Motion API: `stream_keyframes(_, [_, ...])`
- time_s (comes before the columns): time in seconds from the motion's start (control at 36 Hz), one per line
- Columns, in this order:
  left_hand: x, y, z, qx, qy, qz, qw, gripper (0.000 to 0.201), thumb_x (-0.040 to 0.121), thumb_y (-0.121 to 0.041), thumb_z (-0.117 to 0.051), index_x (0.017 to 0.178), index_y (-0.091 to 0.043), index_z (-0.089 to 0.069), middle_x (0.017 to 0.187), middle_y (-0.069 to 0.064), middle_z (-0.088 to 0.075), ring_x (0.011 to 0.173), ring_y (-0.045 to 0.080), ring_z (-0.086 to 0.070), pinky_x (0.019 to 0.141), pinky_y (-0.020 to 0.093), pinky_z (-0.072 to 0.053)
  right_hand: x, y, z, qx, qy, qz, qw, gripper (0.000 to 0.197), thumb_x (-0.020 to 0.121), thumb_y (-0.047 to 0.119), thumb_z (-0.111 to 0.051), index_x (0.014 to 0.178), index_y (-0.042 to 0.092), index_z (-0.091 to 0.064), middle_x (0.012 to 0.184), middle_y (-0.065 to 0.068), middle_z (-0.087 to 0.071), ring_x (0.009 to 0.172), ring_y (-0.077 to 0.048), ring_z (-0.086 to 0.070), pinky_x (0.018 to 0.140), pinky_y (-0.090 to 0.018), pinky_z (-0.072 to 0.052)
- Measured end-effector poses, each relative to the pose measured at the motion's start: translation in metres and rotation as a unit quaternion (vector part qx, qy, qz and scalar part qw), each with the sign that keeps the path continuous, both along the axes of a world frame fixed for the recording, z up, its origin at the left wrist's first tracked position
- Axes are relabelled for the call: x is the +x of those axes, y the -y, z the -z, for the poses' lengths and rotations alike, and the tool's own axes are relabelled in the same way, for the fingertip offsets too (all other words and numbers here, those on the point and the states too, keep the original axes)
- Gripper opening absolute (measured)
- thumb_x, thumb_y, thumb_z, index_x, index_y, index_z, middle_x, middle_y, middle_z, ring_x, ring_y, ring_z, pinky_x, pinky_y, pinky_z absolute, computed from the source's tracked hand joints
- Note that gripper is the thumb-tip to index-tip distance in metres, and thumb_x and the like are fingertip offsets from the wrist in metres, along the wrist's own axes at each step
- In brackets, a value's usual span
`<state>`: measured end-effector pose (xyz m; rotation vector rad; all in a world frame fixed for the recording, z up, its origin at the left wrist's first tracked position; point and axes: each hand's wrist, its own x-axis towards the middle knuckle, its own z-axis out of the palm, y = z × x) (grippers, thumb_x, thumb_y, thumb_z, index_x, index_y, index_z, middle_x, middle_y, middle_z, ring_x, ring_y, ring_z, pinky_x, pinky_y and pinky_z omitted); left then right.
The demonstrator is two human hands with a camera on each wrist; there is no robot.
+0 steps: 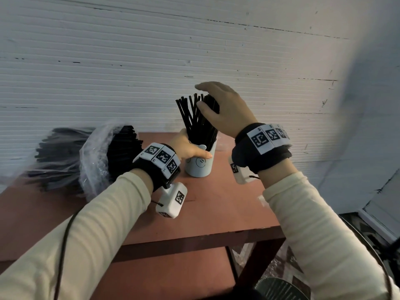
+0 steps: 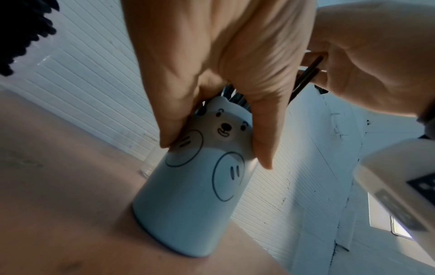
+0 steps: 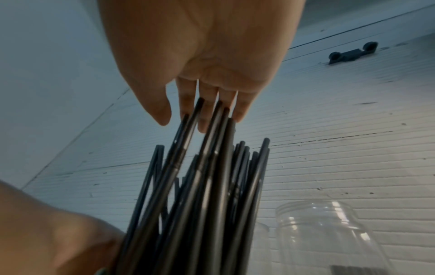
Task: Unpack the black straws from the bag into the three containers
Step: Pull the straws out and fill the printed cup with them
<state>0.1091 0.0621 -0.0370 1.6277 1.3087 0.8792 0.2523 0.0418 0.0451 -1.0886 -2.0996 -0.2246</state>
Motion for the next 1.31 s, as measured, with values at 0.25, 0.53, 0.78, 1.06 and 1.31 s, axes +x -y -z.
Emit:
stream_keyframes(0.25, [-0.025, 0.029, -0.021, -0.055, -0.131, -0.047, 0.989, 0.119, 0.058, -0.035, -0.092, 0.149, -0.009, -0.02, 0.145, 0.009, -0.042, 0.134, 0.027, -0.042, 0.107, 0.038, -0.038, -0.018, 0.025, -0.004, 0.074, -0.169, -0.086, 0.979, 0.019, 0.087, 0.015, -0.063, 0.104, 0.006, -0.066, 0.105, -0.002, -0.062, 0.097, -0.008, -0.057, 0.088, -0.021, -0.048])
stream_keyframes(0.53, [-0.096, 0.074, -0.063, 0.101, -0.106, -0.077, 0.986, 0.021, 0.084, -0.003, -0.059, 0.082, -0.024, -0.063, 0.092, 0.012, -0.073, 0.085, 0.028, -0.069, 0.09, 0.044, -0.055, -0.072, 0.047, 0.011, -0.068, -0.148, -0.168, 0.972, 0.005, 0.086, 0.008, -0.061, 0.088, 0.006, -0.066, 0.085, -0.002, -0.066, 0.078, -0.012, -0.06, 0.075, -0.027, -0.053])
stream_keyframes(0.78, [-0.159, 0.078, -0.054, 0.178, -0.2, -0.222, 0.938, 0.027, 0.08, -0.027, -0.071, 0.106, -0.028, -0.063, 0.115, 0.007, -0.056, 0.099, 0.025, -0.059, 0.082, 0.033, -0.047, -0.119, 0.033, 0.045, -0.279, 0.099, -0.149, 0.943, 0.036, 0.088, 0.028, -0.068, 0.123, 0.018, -0.063, 0.124, 0.003, -0.06, 0.114, -0.011, -0.052, 0.082, -0.009, -0.034])
stream_keyframes(1.06, [-0.179, 0.074, -0.029, 0.095, -0.287, -0.17, 0.938, 0.048, 0.084, 0.001, -0.055, 0.125, -0.023, -0.058, 0.124, 0.01, -0.061, 0.088, 0.029, -0.06, 0.065, 0.024, -0.043, -0.153, 0.03, 0.063, -0.291, 0.206, -0.157, 0.921, 0.049, 0.084, 0.024, -0.071, 0.13, 0.023, -0.055, 0.124, -0.006, -0.049, 0.105, -0.018, -0.048, 0.085, -0.022, -0.034])
stream_keyframes(1.31, [-0.192, 0.059, -0.051, 0.203, -0.141, -0.116, 0.962, 0.06, 0.081, 0.017, -0.052, 0.115, -0.031, -0.063, 0.136, -0.006, -0.056, 0.129, 0.006, -0.049, 0.066, 0.008, -0.046, -0.164, 0.016, 0.069, -0.265, 0.15, -0.11, 0.946, 0.047, 0.088, 0.027, -0.067, 0.132, 0.022, -0.052, 0.119, -0.011, -0.054, 0.113, -0.028, -0.05, 0.092, -0.027, -0.036])
